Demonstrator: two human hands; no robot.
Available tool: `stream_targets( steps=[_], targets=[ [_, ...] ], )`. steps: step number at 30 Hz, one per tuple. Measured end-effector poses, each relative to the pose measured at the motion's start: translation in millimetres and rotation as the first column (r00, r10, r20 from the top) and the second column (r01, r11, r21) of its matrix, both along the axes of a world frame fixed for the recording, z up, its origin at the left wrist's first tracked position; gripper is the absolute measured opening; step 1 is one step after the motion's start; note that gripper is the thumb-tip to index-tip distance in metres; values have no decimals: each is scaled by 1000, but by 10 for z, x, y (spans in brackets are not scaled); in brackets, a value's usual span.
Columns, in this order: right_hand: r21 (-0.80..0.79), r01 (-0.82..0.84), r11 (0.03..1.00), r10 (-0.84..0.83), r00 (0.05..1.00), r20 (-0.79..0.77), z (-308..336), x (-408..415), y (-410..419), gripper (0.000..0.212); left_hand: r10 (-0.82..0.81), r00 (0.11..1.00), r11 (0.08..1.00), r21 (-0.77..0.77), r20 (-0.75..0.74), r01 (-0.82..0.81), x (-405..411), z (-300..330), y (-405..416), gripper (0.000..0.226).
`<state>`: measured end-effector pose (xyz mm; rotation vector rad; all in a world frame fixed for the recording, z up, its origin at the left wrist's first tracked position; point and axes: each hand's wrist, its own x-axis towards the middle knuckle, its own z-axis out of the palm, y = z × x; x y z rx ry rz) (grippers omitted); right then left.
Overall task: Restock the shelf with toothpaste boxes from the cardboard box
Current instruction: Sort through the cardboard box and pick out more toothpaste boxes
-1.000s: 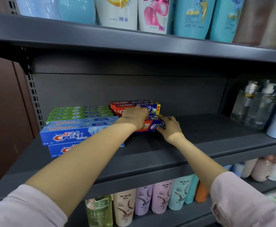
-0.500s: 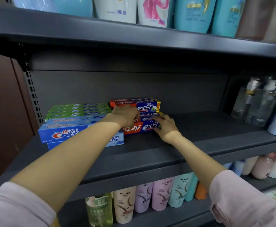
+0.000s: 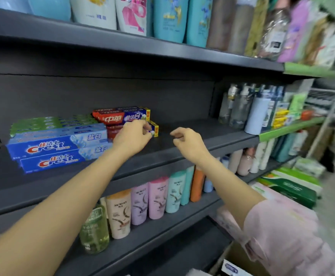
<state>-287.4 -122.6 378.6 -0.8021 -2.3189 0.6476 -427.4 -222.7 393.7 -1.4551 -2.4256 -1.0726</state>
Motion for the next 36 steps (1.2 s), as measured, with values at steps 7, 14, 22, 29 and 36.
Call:
stream_targets(
  steps=[7, 14, 22, 29, 36],
  targets=[
    [46, 226, 973, -230, 942, 244, -566, 1194, -1, 27, -274, 955, 961, -7, 108, 277, 1182, -658, 413, 16],
    [-71, 479, 875, -367, 751, 549, -1749, 2377, 329, 25, -411, 876, 830, -293, 254, 474, 2189, -1860, 1148, 18],
    [-206, 689, 695, -380, 595, 708, -3227, 3615, 802, 27, -462, 819, 609, -550, 340, 572, 3147, -3211, 1984, 23],
    [-274, 770, 576, -352, 536, 767, -4329, 4474, 1211, 45, -548, 771, 432, -681, 323, 592, 4069, -4311, 2733, 27],
    [-344, 744, 572, -209, 538, 817, -5226, 4934, 1612, 60, -678, 662, 159, -816, 320, 556, 4657, -5388, 3085, 68]
  ],
)
